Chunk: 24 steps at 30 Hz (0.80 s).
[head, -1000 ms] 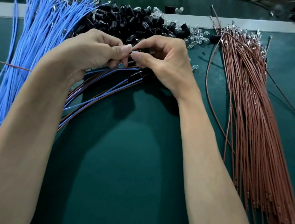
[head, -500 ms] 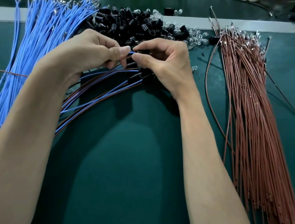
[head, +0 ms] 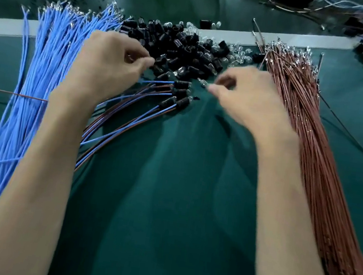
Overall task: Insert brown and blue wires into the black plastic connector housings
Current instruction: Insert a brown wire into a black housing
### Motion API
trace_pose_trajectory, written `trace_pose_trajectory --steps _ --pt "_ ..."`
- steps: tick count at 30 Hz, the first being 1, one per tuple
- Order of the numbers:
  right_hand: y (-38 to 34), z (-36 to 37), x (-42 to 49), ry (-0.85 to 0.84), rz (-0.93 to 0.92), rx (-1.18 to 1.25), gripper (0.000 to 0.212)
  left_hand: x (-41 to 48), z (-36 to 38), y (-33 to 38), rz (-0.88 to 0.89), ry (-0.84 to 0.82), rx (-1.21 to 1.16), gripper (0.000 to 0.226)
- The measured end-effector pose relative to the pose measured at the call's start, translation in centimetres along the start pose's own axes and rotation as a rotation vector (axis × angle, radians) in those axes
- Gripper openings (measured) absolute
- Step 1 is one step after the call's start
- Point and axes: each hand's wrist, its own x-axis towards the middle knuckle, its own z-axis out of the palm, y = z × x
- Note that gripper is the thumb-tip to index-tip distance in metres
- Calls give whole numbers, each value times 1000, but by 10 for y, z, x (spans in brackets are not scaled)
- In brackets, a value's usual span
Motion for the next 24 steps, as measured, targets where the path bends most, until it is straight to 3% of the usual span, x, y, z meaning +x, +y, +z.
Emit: trace_pose_trajectory --steps 2,5,7,16,21,24 --pt "18 -16 -20 59 115 -64 31 0 12 -5 -3 146 54 26" --pt "32 -25 -35 47 329 -124 44 -3 29 -9 -20 193 131 31" --pt "34 -24 -31 -1 397 -75 40 -2 31 -10 -15 207 120 26" --pt "30 -19 -25 -120 372 -145 13 -1 25 -9 -26 191 77 17" --pt "23 -23 -23 -203 298 -168 16 5 10 -17 -95 61 51 28" --pt "24 -24 -23 -175 258 -55 20 5 4 -19 -98 -2 36 28"
